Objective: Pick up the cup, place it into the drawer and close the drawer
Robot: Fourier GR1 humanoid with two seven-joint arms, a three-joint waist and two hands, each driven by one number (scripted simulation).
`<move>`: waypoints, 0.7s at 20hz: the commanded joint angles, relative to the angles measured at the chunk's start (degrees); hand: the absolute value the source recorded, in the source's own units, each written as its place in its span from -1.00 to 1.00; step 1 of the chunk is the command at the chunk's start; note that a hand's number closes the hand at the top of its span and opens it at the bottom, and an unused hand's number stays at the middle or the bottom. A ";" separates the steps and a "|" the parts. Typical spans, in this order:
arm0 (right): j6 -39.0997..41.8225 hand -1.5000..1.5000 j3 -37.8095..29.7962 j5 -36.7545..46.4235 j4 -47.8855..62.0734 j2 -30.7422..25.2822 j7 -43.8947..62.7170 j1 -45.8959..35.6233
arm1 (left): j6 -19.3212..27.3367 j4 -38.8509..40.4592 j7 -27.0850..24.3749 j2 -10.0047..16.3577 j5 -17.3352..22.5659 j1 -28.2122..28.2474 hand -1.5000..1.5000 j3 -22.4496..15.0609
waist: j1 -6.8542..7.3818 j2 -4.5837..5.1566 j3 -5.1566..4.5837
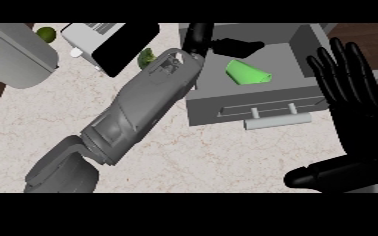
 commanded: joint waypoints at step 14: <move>8.02 1.00 -2.10 -3.82 -4.33 -7.25 2.81 4.28 | -5.42 -12.16 -3.71 5.62 7.51 4.78 -1.00 8.93 | 6.70 -1.70 -0.11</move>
